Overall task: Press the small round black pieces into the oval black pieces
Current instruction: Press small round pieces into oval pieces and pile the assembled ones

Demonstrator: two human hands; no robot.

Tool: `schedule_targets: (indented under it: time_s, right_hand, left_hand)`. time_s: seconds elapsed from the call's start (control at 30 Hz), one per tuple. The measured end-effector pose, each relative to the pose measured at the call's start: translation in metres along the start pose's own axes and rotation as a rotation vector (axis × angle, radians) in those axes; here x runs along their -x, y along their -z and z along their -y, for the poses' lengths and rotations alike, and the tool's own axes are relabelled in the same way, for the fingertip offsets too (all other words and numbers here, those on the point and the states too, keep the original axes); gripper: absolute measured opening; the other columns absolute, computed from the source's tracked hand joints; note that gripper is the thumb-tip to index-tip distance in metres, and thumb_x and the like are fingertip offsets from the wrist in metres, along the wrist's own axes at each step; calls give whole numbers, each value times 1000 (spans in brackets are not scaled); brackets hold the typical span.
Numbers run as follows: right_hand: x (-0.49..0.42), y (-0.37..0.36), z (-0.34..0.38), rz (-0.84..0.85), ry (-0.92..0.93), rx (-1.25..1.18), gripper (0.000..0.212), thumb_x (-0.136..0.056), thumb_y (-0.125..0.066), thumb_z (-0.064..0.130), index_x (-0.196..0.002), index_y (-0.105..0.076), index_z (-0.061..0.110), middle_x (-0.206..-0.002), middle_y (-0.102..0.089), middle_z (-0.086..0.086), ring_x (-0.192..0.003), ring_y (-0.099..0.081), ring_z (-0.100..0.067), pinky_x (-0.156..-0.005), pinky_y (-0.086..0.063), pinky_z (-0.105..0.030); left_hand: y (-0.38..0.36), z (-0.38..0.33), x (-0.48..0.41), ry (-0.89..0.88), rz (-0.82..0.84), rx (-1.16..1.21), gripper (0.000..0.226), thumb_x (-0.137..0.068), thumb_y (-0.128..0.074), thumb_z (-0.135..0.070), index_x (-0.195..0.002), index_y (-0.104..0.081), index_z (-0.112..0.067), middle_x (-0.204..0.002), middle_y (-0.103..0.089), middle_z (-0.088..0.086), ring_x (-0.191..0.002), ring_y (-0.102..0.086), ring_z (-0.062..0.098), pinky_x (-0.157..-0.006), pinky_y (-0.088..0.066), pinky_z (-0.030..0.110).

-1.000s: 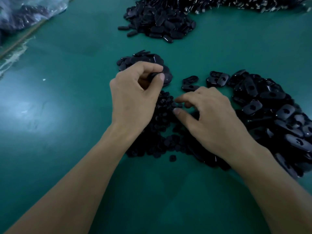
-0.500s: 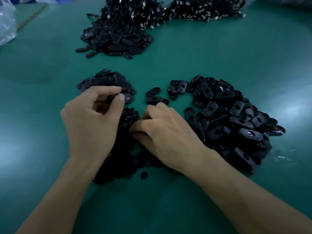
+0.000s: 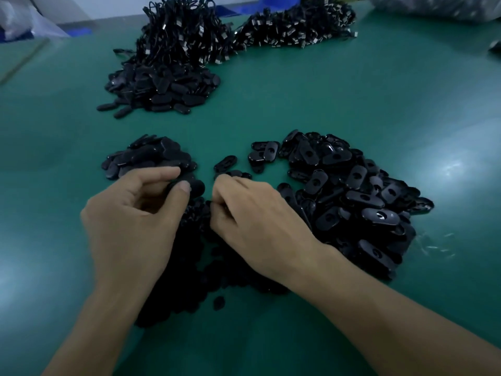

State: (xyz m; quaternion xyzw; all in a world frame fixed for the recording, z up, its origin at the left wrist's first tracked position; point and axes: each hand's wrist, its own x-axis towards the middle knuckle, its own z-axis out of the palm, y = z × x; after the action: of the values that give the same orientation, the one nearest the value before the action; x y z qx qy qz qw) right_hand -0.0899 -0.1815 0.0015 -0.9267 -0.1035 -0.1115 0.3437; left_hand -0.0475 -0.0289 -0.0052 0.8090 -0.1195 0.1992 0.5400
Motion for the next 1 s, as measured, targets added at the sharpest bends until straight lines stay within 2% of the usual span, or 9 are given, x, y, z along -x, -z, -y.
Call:
schedule_targets:
  time_s: [0.07, 0.17, 0.3, 0.4, 0.63, 0.73, 0.87, 1.0]
  right_hand:
    - [-1, 2, 1, -29, 5, -52, 20, -103, -46, 16, -84, -40, 13, -78, -50, -1, -68, -48, -28, -64, -43, -49]
    - [0, 2, 3, -93, 26, -48, 18, -104, -45, 18, -87, -42, 15, -82, -51, 0, -67, -49, -24, -62, -45, -45]
    - [1, 2, -1, -142, 47, 23, 15, -105, -44, 23, -92, -47, 17, -80, -53, 3, -66, -50, -20, -60, -47, -42]
    - [0, 1, -6, -150, 55, 42, 15, -106, -45, 21, -96, -54, 15, -74, -55, 5, -63, -51, -21, -57, -47, -45]
    - [-3, -4, -15, -147, 47, -88, 14, -105, -48, 20, -101, -61, 16, -84, -62, 3, -74, -57, -19, -67, -49, -44]
    - [-4, -6, -17, -209, 56, -110, 12, -102, -55, 18, -99, -66, 16, -85, -65, 4, -76, -60, -14, -69, -51, -37]
    - [-3, -8, -16, -291, 71, -161, 11, -96, -65, 15, -104, -73, 16, -92, -70, 7, -84, -63, -5, -76, -51, -16]
    - [-2, -8, -15, -263, 89, -173, 21, -86, -76, 11, -107, -73, 14, -93, -67, 7, -86, -61, -1, -81, -47, -9]
  left_hand:
    - [0, 1, 1, -6, 31, 46, 22, -87, -79, -22, -92, -72, -43, -85, -75, -19, -75, -73, 8, -78, -63, 41]
    - [-1, 2, 0, -15, 98, 110, 27, -88, -78, -14, -92, -75, -41, -87, -77, -14, -78, -75, 10, -76, -63, 32]
    - [-5, 5, 1, 49, 178, 185, 34, -89, -74, -6, -88, -78, -40, -86, -78, -6, -80, -77, 18, -79, -63, 38]
    - [-4, -1, 3, 4, 233, 178, 23, -87, -76, -6, -93, -80, -28, -85, -79, -8, -77, -76, 14, -74, -61, 26]
    - [-4, -3, 2, 88, 244, 180, 12, -87, -74, -11, -92, -79, -22, -79, -78, -6, -69, -75, 14, -67, -60, 21]
    - [-4, -3, 1, 105, 255, 215, 12, -88, -74, -10, -91, -79, -21, -80, -78, -5, -71, -75, 13, -68, -59, 19]
    - [-2, -2, 0, 102, 249, 240, 17, -88, -73, -8, -89, -77, -24, -81, -78, -3, -73, -76, 15, -70, -61, 23]
    - [0, -2, 0, 121, 229, 261, 20, -87, -76, -5, -85, -75, -25, -81, -78, -1, -74, -76, 17, -69, -61, 25]
